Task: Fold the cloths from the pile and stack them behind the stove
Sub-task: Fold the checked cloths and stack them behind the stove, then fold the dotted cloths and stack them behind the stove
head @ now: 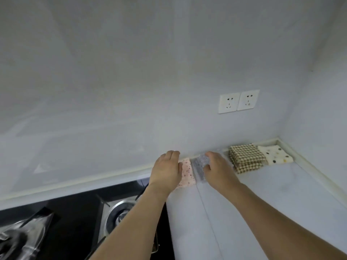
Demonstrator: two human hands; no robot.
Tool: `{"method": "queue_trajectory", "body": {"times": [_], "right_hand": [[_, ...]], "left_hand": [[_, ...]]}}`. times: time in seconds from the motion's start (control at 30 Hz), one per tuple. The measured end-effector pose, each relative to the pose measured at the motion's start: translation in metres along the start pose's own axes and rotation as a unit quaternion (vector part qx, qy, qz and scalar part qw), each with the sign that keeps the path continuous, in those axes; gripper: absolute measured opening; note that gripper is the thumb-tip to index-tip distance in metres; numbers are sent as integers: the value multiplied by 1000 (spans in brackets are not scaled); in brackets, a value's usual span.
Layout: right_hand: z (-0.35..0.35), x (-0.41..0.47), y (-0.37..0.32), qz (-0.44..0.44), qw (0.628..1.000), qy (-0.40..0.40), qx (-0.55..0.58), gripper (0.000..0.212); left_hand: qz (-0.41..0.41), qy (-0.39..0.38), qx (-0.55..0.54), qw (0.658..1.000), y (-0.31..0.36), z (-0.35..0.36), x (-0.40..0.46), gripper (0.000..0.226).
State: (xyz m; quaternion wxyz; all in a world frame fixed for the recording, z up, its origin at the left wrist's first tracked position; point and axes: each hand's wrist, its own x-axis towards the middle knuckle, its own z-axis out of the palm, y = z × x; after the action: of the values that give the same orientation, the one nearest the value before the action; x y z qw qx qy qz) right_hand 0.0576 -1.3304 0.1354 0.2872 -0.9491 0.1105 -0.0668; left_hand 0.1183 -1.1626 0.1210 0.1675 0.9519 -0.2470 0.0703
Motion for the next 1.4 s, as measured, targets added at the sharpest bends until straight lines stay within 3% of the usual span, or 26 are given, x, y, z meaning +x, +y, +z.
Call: {"method": "queue_trajectory", "body": {"times": [0.27, 0.7, 1.03, 1.4], "right_hand": [[65, -59, -127, -29, 998, -44, 14, 45], [150, -109, -291, -102, 988, -111, 24, 47], [267, -159, -457, -116, 981, -155, 12, 46], [399, -209, -575, -179, 950, -254, 38, 44]], "left_hand": [[-42, 0, 20, 999, -121, -70, -97, 42], [-125, 38, 46, 990, -260, -148, -212, 42], [-159, 25, 20, 987, -431, -211, -315, 41], [-280, 10, 21, 960, -575, -252, -440, 40]]}}
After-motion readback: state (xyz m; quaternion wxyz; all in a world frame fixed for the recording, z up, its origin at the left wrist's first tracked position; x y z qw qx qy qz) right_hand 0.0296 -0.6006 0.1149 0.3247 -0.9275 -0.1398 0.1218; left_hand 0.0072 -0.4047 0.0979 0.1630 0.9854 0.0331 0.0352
